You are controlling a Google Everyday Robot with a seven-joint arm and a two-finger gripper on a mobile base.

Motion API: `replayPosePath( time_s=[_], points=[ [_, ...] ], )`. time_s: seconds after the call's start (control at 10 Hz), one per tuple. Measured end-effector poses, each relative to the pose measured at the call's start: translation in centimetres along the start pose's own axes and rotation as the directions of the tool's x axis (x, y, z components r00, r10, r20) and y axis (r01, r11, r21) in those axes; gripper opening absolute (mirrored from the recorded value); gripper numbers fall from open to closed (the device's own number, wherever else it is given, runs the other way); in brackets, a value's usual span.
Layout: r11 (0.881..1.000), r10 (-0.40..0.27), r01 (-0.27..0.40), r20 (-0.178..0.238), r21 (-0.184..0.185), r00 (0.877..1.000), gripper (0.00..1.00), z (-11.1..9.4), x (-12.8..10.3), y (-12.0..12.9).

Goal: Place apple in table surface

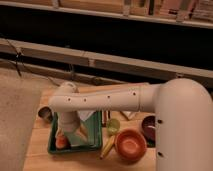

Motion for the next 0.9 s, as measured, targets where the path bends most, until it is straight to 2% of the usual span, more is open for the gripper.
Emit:
replayPosePath(
  time_s=[0.2,0.4,0.6,0.9],
  points=[
    [0.999,-0.044,0.044,0.055,-0.008,0.998,0.80,1.0,0.9,-0.2],
    [0.998,-0.067,0.068,0.087,-0.011,0.994,0.80,1.6,1.0,-0.6],
    [0.997,-0.076,0.077,0.112,-0.012,0.991,0.80,2.4,1.3,-0.5],
    [0.996,-0.085,0.088,0.129,-0.012,0.988,0.80,3.0,1.7,-0.7]
  ],
)
